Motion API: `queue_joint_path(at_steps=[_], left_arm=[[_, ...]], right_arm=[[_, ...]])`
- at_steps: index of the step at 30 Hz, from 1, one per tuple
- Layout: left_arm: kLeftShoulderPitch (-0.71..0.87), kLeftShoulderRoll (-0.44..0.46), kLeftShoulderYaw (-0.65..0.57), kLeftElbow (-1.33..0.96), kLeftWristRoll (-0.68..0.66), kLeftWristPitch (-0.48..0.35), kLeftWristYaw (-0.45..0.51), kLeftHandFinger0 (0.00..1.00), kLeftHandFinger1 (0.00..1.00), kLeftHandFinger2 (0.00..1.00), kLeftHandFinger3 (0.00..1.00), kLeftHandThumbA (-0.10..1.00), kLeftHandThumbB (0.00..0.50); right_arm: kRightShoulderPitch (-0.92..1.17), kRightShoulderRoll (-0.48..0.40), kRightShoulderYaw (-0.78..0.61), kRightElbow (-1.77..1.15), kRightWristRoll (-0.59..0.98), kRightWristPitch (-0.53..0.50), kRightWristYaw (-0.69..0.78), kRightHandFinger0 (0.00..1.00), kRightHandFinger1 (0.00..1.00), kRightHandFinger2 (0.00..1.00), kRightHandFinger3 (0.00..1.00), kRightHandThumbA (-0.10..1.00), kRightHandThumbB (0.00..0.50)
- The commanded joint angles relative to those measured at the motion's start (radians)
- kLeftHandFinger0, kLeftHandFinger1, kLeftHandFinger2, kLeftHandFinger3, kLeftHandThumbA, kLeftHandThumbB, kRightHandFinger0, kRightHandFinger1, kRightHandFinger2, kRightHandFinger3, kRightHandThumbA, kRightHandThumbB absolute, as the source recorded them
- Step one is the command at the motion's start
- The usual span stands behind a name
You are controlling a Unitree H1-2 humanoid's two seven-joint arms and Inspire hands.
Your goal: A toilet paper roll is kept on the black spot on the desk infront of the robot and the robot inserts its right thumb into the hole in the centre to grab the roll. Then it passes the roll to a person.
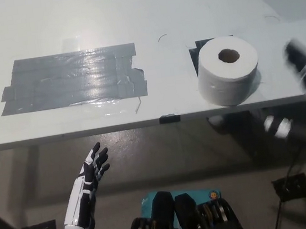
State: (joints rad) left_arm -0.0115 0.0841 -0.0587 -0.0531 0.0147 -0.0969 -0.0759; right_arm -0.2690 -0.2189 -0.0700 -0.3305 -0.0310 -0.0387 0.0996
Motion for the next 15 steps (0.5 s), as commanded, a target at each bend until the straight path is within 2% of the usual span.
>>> queue_joint_path(at_steps=[1,2,4,7,12,15], left_arm=[[-0.017,0.01,-0.007,-0.037,0.01,-0.033,-0.014,1.0,1.0,1.0,1.0,1.0,0.159],[-0.017,0.011,-0.007,-0.037,0.011,-0.035,-0.014,1.0,1.0,1.0,1.0,1.0,0.156],[-0.019,0.011,-0.008,-0.035,0.014,-0.039,-0.013,1.0,1.0,1.0,1.0,1.0,0.155],[-0.02,0.011,-0.008,-0.037,0.018,-0.034,-0.01,1.0,1.0,1.0,1.0,1.0,0.162],[-0.022,0.01,-0.008,-0.037,0.014,-0.034,-0.013,1.0,1.0,1.0,1.0,1.0,0.152],[-0.025,0.007,-0.008,-0.036,0.002,-0.03,-0.017,1.0,1.0,1.0,1.0,1.0,0.16]], right_arm=[[-0.268,-0.203,-0.012,-0.014,-0.086,0.336,0.086,1.0,1.0,1.0,1.0,0.97,0.29],[-0.301,-0.231,-0.002,0.006,-0.073,0.373,0.108,1.0,1.0,1.0,1.0,0.97,0.291],[-0.427,-0.317,0.058,0.123,-0.08,0.463,0.191,1.0,1.0,1.0,1.0,0.95,0.341],[-0.579,-0.375,0.145,0.29,-0.115,0.508,0.291,1.0,1.0,1.0,1.0,0.93,0.348],[-0.793,-0.381,0.25,0.571,-0.124,0.509,0.396,1.0,1.0,1.0,1.0,0.87,0.351],[-0.913,-0.366,0.324,0.726,-0.171,0.509,0.453,1.0,1.0,1.0,1.0,0.86,0.426]])
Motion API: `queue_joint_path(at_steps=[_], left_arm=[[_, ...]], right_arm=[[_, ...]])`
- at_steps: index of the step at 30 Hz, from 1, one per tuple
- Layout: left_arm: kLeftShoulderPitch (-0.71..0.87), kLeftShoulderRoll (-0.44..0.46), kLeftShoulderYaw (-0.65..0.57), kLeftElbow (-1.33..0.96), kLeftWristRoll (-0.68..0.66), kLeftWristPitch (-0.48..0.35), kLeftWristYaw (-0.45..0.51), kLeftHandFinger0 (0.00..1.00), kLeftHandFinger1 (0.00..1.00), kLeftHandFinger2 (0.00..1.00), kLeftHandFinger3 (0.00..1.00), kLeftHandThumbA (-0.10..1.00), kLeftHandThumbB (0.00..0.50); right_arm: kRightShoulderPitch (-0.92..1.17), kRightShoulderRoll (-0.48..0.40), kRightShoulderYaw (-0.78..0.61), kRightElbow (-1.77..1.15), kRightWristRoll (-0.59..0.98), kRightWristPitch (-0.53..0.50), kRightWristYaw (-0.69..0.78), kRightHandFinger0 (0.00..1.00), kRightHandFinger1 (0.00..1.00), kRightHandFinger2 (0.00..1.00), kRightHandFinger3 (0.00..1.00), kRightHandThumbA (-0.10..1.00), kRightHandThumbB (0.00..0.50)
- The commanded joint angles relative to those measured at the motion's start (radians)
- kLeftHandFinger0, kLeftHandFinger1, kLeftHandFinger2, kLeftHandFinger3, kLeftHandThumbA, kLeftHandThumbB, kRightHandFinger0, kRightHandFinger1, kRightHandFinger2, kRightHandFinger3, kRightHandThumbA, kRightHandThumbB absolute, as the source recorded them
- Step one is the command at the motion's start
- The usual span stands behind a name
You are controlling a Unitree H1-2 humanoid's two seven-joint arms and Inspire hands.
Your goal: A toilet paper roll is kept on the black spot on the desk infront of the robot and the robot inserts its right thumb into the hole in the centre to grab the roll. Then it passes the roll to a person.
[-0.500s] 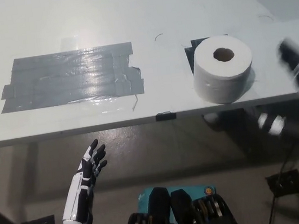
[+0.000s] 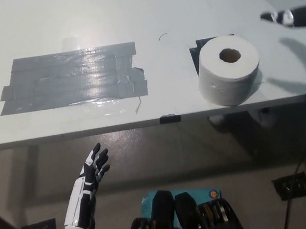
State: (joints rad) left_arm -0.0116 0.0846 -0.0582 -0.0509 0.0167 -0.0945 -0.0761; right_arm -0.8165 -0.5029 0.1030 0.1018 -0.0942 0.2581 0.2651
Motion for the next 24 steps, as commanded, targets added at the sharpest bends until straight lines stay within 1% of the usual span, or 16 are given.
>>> queue_joint_path(at_steps=[1,3,6,7,9,11,12,13,14,15,16,17,19,20,21,24], left_arm=[[-0.027,0.006,-0.009,-0.036,-0.002,-0.034,-0.018,1.0,1.0,1.0,1.0,1.0,0.163],[-0.027,0.008,-0.009,-0.037,0.002,-0.03,-0.018,1.0,1.0,1.0,1.0,1.0,0.167],[-0.026,0.007,-0.01,-0.039,0.011,-0.035,-0.013,1.0,1.0,1.0,1.0,1.0,0.167],[-0.024,0.006,-0.01,-0.037,0.014,-0.035,-0.011,1.0,1.0,1.0,1.0,1.0,0.178],[-0.022,0.007,-0.011,-0.04,0.015,-0.029,-0.013,1.0,1.0,1.0,1.0,1.0,0.188],[-0.014,0.004,-0.013,-0.041,0.021,-0.036,-0.01,1.0,1.0,1.0,1.0,1.0,0.175],[-0.014,0.004,-0.013,-0.041,0.022,-0.039,-0.009,1.0,1.0,1.0,1.0,1.0,0.173],[0.002,0.001,-0.015,-0.046,0.021,-0.042,-0.009,1.0,1.0,1.0,1.0,1.0,0.166],[0.004,0.0,-0.015,-0.047,0.019,-0.04,-0.008,1.0,1.0,1.0,1.0,1.0,0.16],[0.004,0.0,-0.015,-0.048,0.019,-0.04,-0.008,1.0,1.0,1.0,1.0,1.0,0.15],[0.004,0.001,-0.014,-0.048,0.019,-0.04,-0.009,1.0,1.0,1.0,1.0,1.0,0.148],[0.009,0.003,-0.015,-0.051,0.02,-0.038,-0.01,1.0,1.0,1.0,1.0,1.0,0.155],[0.011,0.002,-0.014,-0.055,0.014,-0.035,-0.012,1.0,1.0,1.0,1.0,1.0,0.158],[0.01,0.002,-0.015,-0.056,0.012,-0.031,-0.014,1.0,1.0,1.0,1.0,1.0,0.163],[0.01,0.003,-0.015,-0.057,0.015,-0.031,-0.014,1.0,1.0,1.0,1.0,1.0,0.162],[0.009,0.003,-0.016,-0.059,0.016,-0.029,-0.013,1.0,1.0,1.0,1.0,1.0,0.166]], right_arm=[[-0.406,-0.074,0.18,0.349,-0.116,0.212,0.306,1.0,1.0,1.0,1.0,0.86,0.422],[-0.454,-0.062,0.22,0.424,-0.115,0.212,0.323,1.0,1.0,1.0,1.0,0.84,0.412],[-0.522,-0.028,0.271,0.542,-0.118,0.203,0.359,1.0,1.0,1.0,1.0,0.8,0.373],[-0.555,-0.01,0.304,0.61,-0.128,0.166,0.384,1.0,1.0,1.0,1.0,0.82,0.358],[-0.589,0.016,0.331,0.691,-0.133,0.133,0.388,1.0,1.0,1.0,1.0,0.85,0.427],[-0.609,0.036,0.356,0.745,-0.137,0.11,0.394,1.0,1.0,1.0,1.0,0.87,0.45],[-0.621,0.046,0.366,0.773,-0.136,0.096,0.399,1.0,1.0,1.0,1.0,0.87,0.447],[-0.618,0.055,0.376,0.784,-0.135,0.092,0.399,1.0,1.0,1.0,1.0,0.86,0.424],[-0.635,0.066,0.397,0.82,-0.147,0.072,0.414,1.0,1.0,1.0,1.0,0.86,0.374],[-0.649,0.076,0.413,0.857,-0.151,0.05,0.423,1.0,1.0,1.0,1.0,0.87,0.358],[-0.665,0.093,0.424,0.91,-0.153,0.014,0.437,1.0,1.0,1.0,1.0,0.89,0.321],[-0.668,0.102,0.431,0.934,-0.151,0.005,0.443,1.0,1.0,1.0,1.0,0.89,0.312],[-0.687,0.122,0.458,0.988,-0.167,-0.009,0.451,1.0,1.0,1.0,1.0,0.89,0.321],[-0.69,0.127,0.461,1.006,-0.167,-0.016,0.448,1.0,1.0,1.0,1.0,0.88,0.304],[-0.694,0.135,0.461,1.022,-0.164,-0.016,0.451,1.0,1.0,1.0,1.0,0.85,0.307],[-0.715,0.148,0.478,1.062,-0.179,-0.039,0.491,1.0,1.0,1.0,1.0,0.89,0.298]])
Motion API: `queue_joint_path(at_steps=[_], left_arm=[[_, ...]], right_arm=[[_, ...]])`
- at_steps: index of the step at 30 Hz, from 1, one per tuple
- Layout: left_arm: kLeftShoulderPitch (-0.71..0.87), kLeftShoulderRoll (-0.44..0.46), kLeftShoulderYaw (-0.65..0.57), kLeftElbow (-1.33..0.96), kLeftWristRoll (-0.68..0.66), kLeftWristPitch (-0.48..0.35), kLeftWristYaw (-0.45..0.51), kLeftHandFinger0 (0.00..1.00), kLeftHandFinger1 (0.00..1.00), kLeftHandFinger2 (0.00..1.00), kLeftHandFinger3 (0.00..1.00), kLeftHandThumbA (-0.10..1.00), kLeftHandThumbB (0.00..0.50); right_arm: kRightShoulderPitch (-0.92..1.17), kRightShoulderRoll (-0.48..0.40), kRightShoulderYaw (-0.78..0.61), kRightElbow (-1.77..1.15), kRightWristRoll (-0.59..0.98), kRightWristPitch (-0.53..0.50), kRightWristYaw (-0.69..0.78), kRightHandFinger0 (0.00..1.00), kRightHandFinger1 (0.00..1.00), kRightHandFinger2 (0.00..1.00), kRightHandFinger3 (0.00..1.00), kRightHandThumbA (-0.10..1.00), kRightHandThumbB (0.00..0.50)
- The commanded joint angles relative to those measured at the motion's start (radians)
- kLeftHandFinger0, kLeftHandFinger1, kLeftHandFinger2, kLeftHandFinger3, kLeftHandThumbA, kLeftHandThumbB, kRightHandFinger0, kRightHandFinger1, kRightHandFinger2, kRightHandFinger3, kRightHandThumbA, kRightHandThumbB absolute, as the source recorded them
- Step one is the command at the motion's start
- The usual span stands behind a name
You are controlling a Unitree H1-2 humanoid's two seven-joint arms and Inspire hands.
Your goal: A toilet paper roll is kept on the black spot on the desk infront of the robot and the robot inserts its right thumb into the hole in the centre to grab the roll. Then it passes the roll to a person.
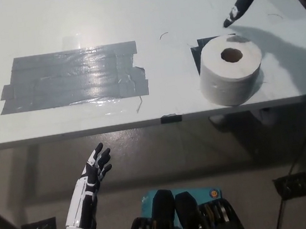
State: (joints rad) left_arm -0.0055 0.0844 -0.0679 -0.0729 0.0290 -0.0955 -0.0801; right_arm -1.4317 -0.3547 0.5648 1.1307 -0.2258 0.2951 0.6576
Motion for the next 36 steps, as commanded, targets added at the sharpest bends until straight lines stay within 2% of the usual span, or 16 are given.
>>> queue_joint_path(at_steps=[1,3,5,7,11,15,18,19,25,27,32,36], left_arm=[[-0.001,0.003,-0.006,-0.035,0.005,-0.028,-0.009,1.0,1.0,1.0,1.0,1.0,0.167],[-0.001,0.004,-0.006,-0.035,0.007,-0.029,-0.008,1.0,1.0,1.0,1.0,1.0,0.163],[-0.002,0.006,-0.008,-0.04,0.013,-0.024,-0.008,1.0,1.0,1.0,1.0,1.0,0.155],[-0.004,0.005,-0.008,-0.039,0.009,-0.025,-0.009,1.0,1.0,1.0,1.0,1.0,0.16],[-0.008,0.004,-0.008,-0.037,0.005,-0.023,-0.01,1.0,1.0,1.0,1.0,1.0,0.165],[-0.014,0.007,-0.009,-0.032,0.015,-0.034,-0.008,1.0,1.0,1.0,1.0,1.0,0.159],[-0.016,0.005,-0.009,-0.035,0.017,-0.028,-0.006,1.0,1.0,1.0,1.0,1.0,0.151],[-0.017,0.006,-0.008,-0.031,0.014,-0.03,-0.007,1.0,1.0,1.0,1.0,1.0,0.166],[-0.018,0.006,-0.009,-0.032,0.013,-0.03,-0.009,1.0,1.0,1.0,1.0,1.0,0.164],[-0.018,0.005,-0.009,-0.03,0.012,-0.032,-0.008,1.0,1.0,1.0,1.0,1.0,0.165],[-0.024,0.006,-0.008,-0.032,0.013,-0.025,-0.008,1.0,1.0,1.0,1.0,1.0,0.17],[-0.027,0.01,-0.007,-0.035,0.013,-0.022,-0.01,1.0,1.0,1.0,1.0,1.0,0.171]], right_arm=[[-0.109,0.003,0.027,0.046,-0.059,-0.094,0.113,1.0,1.0,1.0,1.0,0.91,0.273],[-0.116,0.009,0.03,0.061,-0.062,-0.107,0.13,1.0,1.0,1.0,1.0,0.9,0.264],[-0.122,0.014,0.044,0.075,-0.083,-0.11,0.142,1.0,1.0,1.0,1.0,0.94,0.3],[-0.123,0.017,0.052,0.081,-0.098,-0.111,0.144,1.0,1.0,1.0,1.0,0.95,0.314],[-0.121,0.026,0.038,0.098,-0.1,-0.101,0.139,1.0,1.0,1.0,1.0,0.88,0.324],[-0.116,0.028,0.053,0.103,-0.129,-0.132,0.139,1.0,1.0,1.0,1.0,0.86,0.316],[-0.108,0.024,0.043,0.104,-0.131,-0.127,0.128,1.0,1.0,1.0,1.0,0.8,0.328],[-0.109,0.027,0.044,0.116,-0.138,-0.107,0.124,1.0,1.0,1.0,1.0,0.77,0.332],[-0.108,0.033,0.047,0.146,-0.165,-0.082,0.115,1.0,1.0,1.0,1.0,0.76,0.34],[-0.102,0.034,0.058,0.141,-0.183,-0.095,0.108,1.0,1.0,1.0,1.0,0.82,0.356],[-0.085,0.04,0.03,0.134,-0.175,-0.095,0.093,1.0,1.0,1.0,1.0,0.79,0.325],[-0.074,0.043,0.047,0.135,-0.202,-0.129,0.085,1.0,1.0,1.0,1.0,0.85,0.323]])
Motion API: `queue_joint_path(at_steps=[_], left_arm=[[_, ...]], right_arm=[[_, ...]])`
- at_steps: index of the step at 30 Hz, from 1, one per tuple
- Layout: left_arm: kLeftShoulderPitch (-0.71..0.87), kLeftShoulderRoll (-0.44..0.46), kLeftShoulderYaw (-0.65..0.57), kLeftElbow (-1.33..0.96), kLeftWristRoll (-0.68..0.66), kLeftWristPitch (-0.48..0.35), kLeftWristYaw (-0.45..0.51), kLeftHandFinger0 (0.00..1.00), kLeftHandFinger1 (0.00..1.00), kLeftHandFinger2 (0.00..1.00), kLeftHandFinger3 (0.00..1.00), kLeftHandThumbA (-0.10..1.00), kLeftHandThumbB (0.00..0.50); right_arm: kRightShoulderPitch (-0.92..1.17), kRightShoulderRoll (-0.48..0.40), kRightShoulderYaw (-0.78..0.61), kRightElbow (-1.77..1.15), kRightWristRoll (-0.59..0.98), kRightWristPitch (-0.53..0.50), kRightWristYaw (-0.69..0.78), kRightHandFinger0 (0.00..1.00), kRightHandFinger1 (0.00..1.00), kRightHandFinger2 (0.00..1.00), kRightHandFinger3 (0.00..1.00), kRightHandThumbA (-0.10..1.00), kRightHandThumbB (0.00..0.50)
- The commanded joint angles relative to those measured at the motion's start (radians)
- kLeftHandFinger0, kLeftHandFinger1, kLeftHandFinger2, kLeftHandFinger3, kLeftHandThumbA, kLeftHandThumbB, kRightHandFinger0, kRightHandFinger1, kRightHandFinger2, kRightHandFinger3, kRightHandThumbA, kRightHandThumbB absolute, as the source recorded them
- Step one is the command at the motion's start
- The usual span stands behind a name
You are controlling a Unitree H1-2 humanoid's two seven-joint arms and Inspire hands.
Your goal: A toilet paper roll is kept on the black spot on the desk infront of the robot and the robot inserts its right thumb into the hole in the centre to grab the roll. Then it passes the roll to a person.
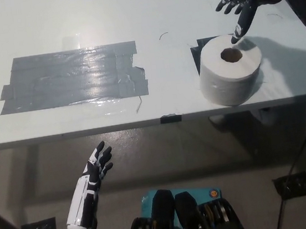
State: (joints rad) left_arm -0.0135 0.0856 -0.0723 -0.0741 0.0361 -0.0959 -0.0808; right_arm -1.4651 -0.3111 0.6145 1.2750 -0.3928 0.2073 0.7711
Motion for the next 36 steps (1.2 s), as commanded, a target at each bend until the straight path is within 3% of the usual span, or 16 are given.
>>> queue_joint_path(at_steps=[1,3,5,10,18,23,27,36], left_arm=[[-0.022,0.007,-0.002,-0.034,0.003,-0.016,-0.01,1.0,1.0,1.0,1.0,1.0,0.172],[-0.027,0.008,-0.003,-0.034,0.004,-0.015,-0.012,1.0,1.0,1.0,1.0,1.0,0.17],[-0.027,0.008,-0.004,-0.037,0.012,-0.01,-0.008,1.0,1.0,1.0,1.0,1.0,0.183],[-0.027,0.008,-0.003,-0.031,0.01,-0.022,-0.008,1.0,1.0,1.0,1.0,1.0,0.163],[-0.033,0.006,-0.003,-0.04,0.01,-0.003,-0.01,1.0,1.0,1.0,1.0,1.0,0.19],[-0.038,0.008,-0.002,-0.03,0.015,-0.018,-0.009,1.0,1.0,1.0,1.0,1.0,0.179],[-0.042,0.008,-0.001,-0.027,0.011,-0.018,-0.01,1.0,1.0,1.0,1.0,1.0,0.184],[-0.047,0.006,-0.002,-0.033,0.011,-0.013,-0.01,1.0,1.0,1.0,1.0,1.0,0.177]], right_arm=[[-0.037,-0.003,0.002,-0.01,-0.041,-0.056,-0.033,1.0,1.0,1.0,1.0,0.87,0.321],[-0.034,-0.002,0.002,-0.006,-0.048,-0.047,-0.043,1.0,1.0,1.0,1.0,0.88,0.338],[-0.033,0.001,0.001,0.003,-0.054,-0.043,-0.04,1.0,1.0,1.0,1.0,0.91,0.376],[-0.025,0.011,0.005,0.018,-0.071,-0.03,-0.065,1.0,1.0,1.0,1.0,1.0,0.47],[-0.027,0.019,0.021,0.033,-0.107,-0.017,-0.068,1.0,1.0,1.0,1.0,1.0,0.5],[-0.019,0.018,0.019,0.034,-0.116,-0.03,-0.077,1.0,1.0,1.0,1.0,1.0,0.5],[-0.026,0.022,-0.001,0.04,-0.104,-0.018,-0.07,1.0,1.0,1.0,1.0,1.0,0.47],[-0.055,0.015,-0.04,0.035,-0.081,-0.018,-0.061,1.0,1.0,1.0,1.0,1.0,0.476]])
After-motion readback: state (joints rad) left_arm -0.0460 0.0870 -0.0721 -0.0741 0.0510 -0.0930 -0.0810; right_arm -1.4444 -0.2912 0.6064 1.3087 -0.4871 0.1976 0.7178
